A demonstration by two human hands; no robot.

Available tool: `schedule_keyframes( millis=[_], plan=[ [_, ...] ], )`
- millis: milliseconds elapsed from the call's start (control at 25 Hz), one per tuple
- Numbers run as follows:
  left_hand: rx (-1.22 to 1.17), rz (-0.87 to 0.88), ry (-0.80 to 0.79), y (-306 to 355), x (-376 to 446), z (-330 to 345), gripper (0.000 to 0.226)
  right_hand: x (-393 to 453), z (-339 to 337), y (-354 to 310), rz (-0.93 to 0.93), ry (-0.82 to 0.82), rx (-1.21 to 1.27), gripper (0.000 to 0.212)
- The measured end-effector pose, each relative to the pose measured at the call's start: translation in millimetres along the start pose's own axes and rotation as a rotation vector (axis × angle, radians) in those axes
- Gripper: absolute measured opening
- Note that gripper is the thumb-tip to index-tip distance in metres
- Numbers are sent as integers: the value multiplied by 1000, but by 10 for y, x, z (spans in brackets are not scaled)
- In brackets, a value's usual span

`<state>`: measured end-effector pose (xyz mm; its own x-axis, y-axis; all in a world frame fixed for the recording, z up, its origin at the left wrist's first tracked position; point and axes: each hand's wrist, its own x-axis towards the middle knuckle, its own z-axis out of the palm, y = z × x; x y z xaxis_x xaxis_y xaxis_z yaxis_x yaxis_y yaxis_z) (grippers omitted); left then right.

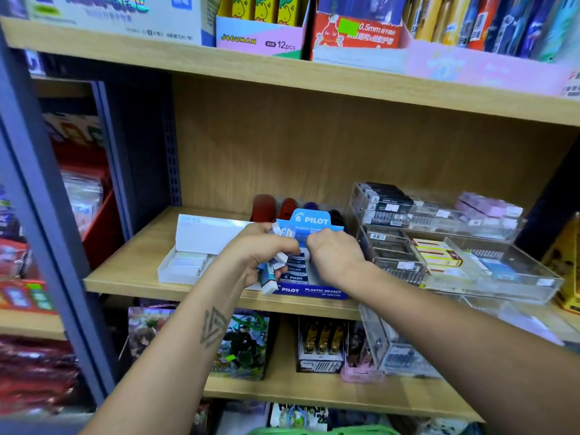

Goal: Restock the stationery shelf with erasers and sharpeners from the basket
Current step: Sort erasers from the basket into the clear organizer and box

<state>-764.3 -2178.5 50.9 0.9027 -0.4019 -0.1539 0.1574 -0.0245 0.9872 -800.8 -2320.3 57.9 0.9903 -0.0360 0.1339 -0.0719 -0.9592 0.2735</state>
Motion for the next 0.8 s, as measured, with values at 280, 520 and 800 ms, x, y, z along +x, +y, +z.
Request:
schedule_keyframes(
  millis=[280, 520, 800],
  plan=[
    [-201, -70, -184, 8, -173, 71, 20, -205, -251, 222, -163, 14, 1221, 63],
    [-275, -147, -228, 3, -192, 174, 28, -214, -282, 369, -225, 135, 890, 35],
    [-442, -255, -236, 8, -113, 282, 35, -275, -418, 668, -63, 168, 835, 33]
  ],
)
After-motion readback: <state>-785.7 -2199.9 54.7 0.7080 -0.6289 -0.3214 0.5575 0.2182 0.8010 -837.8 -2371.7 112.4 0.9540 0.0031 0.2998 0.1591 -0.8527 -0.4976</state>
